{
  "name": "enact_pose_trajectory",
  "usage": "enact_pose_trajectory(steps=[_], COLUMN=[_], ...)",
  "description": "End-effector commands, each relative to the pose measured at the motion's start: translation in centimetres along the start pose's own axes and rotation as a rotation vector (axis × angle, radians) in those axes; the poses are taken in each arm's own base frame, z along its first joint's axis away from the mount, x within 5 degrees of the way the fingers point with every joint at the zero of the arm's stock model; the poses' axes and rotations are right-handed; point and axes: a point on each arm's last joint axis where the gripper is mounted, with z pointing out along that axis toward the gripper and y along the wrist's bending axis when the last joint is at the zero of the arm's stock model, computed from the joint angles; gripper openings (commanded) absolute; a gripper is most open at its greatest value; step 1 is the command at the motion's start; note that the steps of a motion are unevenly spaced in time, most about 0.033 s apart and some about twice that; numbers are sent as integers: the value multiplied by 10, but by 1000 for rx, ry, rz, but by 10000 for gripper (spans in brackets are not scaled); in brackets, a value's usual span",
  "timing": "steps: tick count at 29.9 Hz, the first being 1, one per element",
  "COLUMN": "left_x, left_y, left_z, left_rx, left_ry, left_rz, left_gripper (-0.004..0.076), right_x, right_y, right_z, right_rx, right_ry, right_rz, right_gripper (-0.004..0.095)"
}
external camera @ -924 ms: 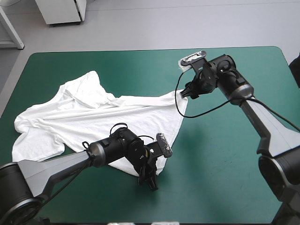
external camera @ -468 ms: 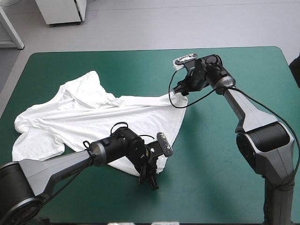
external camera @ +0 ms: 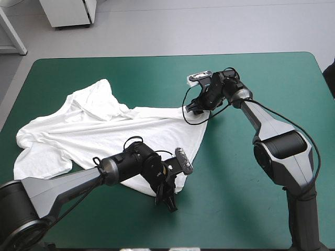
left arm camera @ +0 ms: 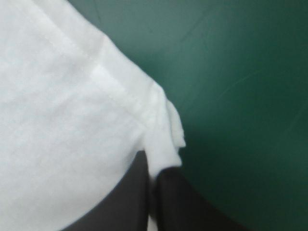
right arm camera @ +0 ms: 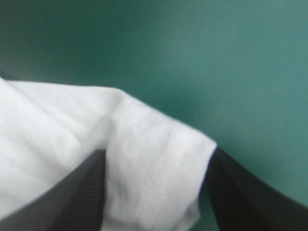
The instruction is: Fold the cloth
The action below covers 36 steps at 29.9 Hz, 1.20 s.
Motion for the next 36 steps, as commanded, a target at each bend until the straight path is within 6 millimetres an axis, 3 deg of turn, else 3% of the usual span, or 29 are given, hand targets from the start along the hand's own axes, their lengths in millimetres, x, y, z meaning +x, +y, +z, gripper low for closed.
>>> enact_pose_trajectory(steps=[1, 5, 9, 12, 15, 19, 25, 32, 36], left_x=[8, 7, 4, 2, 8, 23, 37, 44, 52], left_y=[-11, -11, -7, -3, -2, -7, -21, -28, -34], left_z=[29, 24, -2, -39, -88, -156, -248, -338, -383], left_rx=[102, 101, 27, -74, -184, -301, -366, -494, -559], left_ry=[81, 119, 121, 90, 40, -62, -348, -651, -802], left_rz=[-87, -100, -108, -133, -155, -209, -249, -256, -239], left_gripper=[-10, -10, -10, -10, -10, -10, -10, -10, -10], right_x=[-9, -10, -13, -16, -20, -20, -5, 46, 82], right_y=[2, 2, 1, 3, 2, -7, -17, 12, 30], right_z=[-17, -17, -22, -37, -67, -128, -242, -382, -440], right_rx=[-33, -30, -33, -40, -35, -2, 57, 122, 146], right_ry=[-63, -67, -68, -61, -97, -184, -390, -693, -845], right_rz=[9, 8, 13, 13, 13, 20, 47, 4, -22], right_gripper=[379, -23, -17, -17, -17, -17, -17, -17, -17])
